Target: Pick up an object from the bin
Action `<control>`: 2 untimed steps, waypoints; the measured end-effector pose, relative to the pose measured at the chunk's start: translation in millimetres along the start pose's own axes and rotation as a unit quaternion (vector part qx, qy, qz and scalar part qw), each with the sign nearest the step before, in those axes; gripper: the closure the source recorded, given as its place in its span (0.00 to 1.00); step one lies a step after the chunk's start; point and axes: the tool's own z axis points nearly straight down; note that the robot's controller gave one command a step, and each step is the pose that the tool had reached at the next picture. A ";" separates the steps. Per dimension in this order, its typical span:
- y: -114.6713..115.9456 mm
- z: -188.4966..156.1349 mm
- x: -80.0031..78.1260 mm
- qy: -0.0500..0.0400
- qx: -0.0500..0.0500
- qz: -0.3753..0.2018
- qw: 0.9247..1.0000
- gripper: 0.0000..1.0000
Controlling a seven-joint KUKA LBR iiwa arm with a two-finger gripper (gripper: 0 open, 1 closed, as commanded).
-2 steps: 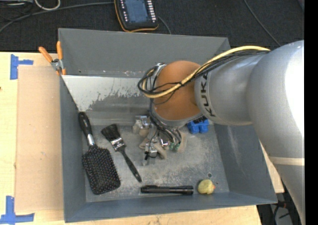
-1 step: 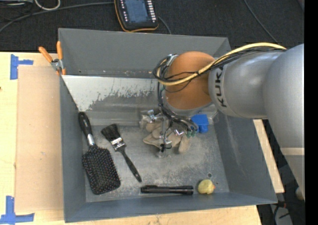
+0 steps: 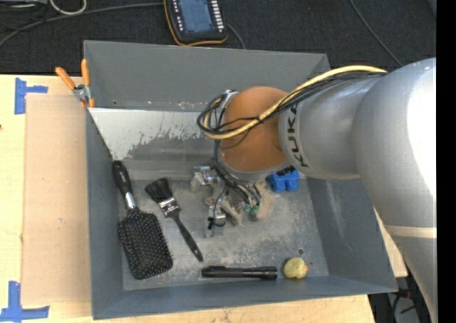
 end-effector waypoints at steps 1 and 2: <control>-32.5 -1.2 -17.0 -0.001 0.000 -0.097 0.995 1.00; -32.6 -1.2 -17.0 -0.001 0.000 -0.097 0.995 1.00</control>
Offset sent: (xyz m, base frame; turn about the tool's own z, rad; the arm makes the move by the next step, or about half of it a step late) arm 0.0000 0.0000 0.0000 0.0000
